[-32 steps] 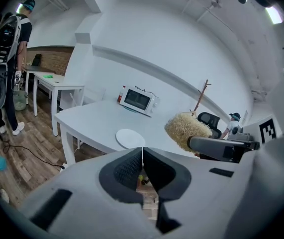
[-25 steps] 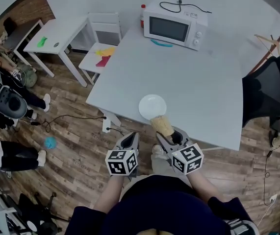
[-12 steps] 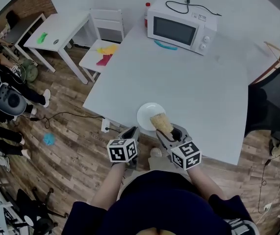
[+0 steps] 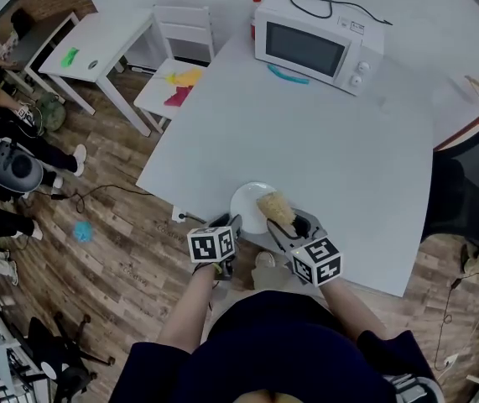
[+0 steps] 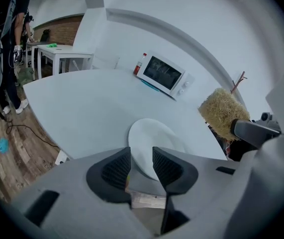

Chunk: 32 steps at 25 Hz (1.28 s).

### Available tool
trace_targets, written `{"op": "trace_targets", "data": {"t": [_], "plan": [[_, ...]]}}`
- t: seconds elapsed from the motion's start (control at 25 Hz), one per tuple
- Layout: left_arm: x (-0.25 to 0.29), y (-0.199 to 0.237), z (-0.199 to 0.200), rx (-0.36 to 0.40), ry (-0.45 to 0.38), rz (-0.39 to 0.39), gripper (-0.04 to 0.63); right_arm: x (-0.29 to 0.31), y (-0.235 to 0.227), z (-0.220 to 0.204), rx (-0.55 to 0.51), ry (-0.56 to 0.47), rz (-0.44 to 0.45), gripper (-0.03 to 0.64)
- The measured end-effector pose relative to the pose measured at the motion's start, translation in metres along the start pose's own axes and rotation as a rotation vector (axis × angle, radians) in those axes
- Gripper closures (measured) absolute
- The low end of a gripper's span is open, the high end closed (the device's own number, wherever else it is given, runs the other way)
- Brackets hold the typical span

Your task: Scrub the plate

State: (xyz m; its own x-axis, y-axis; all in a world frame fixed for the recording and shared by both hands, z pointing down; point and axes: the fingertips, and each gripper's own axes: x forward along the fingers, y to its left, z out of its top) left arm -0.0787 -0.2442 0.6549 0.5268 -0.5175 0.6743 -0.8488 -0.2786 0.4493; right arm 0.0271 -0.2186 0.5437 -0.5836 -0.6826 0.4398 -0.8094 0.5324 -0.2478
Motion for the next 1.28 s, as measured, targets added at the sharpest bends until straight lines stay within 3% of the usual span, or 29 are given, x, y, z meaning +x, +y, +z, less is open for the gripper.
{"op": "trace_targets", "data": {"t": [0.48, 0.72, 1.04, 1.28], "plan": [[0.019, 0.01, 0.004, -0.014, 0.018, 0.078, 0.468, 0.013, -0.026, 0.003, -0.012, 0.019, 0.051, 0.439], [0.021, 0.013, 0.006, -0.043, 0.011, 0.093, 0.5, 0.023, -0.032, 0.0, -0.052, 0.043, 0.075, 0.437], [0.008, 0.008, 0.017, -0.039, -0.062, 0.11, 0.522, 0.051, -0.036, -0.01, -0.191, 0.096, 0.098, 0.437], [-0.007, -0.002, 0.025, -0.047, -0.12, 0.108, 0.54, 0.074, -0.038, -0.018, -0.223, 0.135, 0.116, 0.437]]}}
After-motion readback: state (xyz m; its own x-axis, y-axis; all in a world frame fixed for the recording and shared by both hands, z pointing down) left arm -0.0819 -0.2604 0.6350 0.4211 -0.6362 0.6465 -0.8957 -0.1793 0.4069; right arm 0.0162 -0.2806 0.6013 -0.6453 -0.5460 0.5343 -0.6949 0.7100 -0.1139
